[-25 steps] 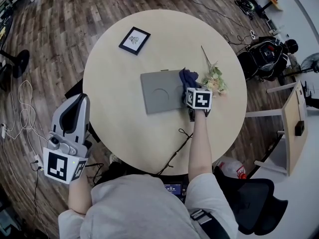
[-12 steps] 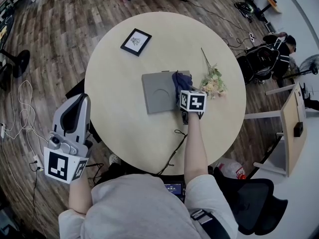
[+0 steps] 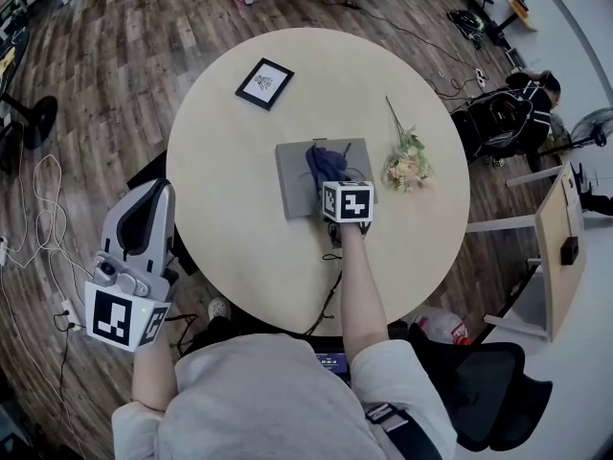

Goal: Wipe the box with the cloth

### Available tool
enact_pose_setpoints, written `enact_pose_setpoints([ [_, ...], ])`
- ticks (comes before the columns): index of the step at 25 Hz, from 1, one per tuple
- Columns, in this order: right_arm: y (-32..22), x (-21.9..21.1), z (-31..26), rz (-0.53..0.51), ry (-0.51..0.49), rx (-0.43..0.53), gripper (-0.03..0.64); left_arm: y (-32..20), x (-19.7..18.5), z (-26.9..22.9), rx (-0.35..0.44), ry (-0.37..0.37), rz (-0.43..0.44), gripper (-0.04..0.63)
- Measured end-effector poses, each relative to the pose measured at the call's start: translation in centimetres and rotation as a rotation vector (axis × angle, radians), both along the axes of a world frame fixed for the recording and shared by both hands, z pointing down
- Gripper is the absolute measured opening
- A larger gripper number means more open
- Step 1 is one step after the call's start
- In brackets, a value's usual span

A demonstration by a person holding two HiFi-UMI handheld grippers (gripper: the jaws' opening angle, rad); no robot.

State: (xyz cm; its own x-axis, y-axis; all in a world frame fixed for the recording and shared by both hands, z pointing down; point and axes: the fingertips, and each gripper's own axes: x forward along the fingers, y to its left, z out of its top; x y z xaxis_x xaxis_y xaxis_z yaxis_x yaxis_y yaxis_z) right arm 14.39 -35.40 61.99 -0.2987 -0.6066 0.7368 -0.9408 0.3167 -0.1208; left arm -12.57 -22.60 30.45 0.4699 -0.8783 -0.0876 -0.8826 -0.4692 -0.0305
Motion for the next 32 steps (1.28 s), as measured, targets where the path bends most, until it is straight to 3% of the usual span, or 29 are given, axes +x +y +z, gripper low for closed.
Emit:
enact_pose_setpoints([
  [5, 1.1, -4.3, 0.2, -0.038, -0.033, -0.01, 0.091, 0.3, -0.7, -0.3, 0.006, 0.005, -0.005, 0.003],
  [14, 3.2, -6.8, -0.2, -0.05, -0.064, -0.006, 0.091, 0.9, -0.9, -0.6, 0.018, 0.016, 0.002, 0.003],
  [32, 7.9, -5.7, -0.3, -0.11, -0.071, 0.007, 0.091, 0.1, 1.8, -1.4, 0.035, 0.017, 0.065, 0.003],
])
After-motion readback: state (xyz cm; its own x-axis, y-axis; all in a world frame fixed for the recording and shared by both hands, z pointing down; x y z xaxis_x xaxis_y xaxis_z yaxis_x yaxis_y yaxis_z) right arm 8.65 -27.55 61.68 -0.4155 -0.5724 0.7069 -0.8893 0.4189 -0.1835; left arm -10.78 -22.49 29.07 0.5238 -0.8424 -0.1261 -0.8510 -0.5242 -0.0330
